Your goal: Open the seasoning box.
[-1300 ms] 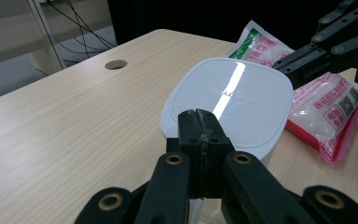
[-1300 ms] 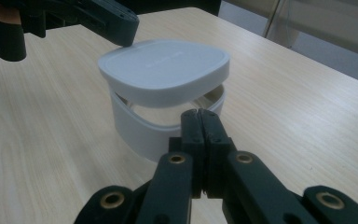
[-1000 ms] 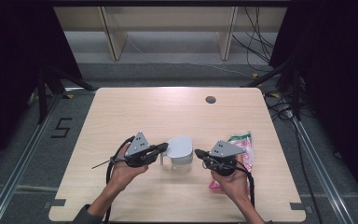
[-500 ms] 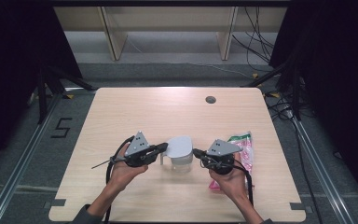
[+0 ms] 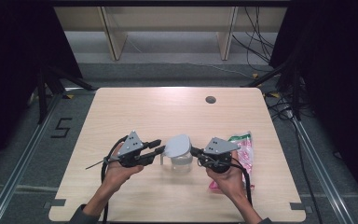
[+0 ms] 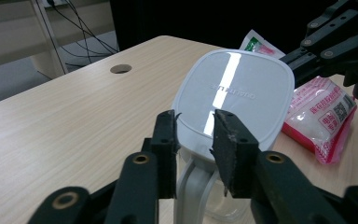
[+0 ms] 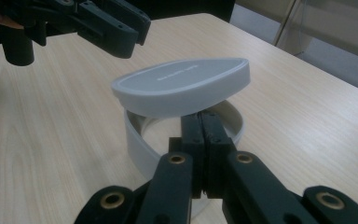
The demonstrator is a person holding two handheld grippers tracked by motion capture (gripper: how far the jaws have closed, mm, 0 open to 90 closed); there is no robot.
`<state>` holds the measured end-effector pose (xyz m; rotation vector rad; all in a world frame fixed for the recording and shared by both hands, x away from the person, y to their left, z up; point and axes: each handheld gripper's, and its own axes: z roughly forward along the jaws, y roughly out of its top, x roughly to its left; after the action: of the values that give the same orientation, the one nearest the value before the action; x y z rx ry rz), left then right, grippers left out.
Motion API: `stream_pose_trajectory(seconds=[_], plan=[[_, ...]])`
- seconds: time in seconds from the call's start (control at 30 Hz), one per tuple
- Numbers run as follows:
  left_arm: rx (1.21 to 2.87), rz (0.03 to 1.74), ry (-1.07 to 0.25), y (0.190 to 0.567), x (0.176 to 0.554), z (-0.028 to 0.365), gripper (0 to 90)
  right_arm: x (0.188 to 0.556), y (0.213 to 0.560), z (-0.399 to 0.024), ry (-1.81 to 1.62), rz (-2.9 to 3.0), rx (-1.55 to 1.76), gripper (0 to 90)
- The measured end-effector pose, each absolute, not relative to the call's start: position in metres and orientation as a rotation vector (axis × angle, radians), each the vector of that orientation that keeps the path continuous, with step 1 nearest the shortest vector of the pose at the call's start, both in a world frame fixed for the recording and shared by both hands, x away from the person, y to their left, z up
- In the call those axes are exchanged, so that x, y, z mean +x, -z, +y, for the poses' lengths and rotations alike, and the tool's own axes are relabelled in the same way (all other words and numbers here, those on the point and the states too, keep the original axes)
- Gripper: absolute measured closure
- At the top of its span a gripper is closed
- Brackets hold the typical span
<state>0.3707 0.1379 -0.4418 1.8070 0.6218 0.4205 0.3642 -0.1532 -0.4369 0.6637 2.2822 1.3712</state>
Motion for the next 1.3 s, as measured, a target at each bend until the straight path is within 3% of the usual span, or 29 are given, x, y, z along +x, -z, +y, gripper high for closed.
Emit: stream_pose_trajectory(seconds=[0.2,0.4,0.83,1.3], plan=[[1.840,0.620,-0.414,0.445,0.362,0.144,49.1,0.365,0.433,-0.149,-1.374,2.271,0.653,90.0],[1.866,0.624,-0.416,0.452,0.354,0.148,40.2,0.365,0.429,-0.141,-1.384,2.271,0.627,90.0],[1.893,0.637,-0.399,0.456,0.340,0.150,31.7,0.366,0.421,-0.125,-1.409,2.267,0.599,90.0],[1.908,0.692,-0.391,0.468,0.338,0.157,29.5,0.366,0.417,-0.106,-1.417,2.291,0.539,90.0]])
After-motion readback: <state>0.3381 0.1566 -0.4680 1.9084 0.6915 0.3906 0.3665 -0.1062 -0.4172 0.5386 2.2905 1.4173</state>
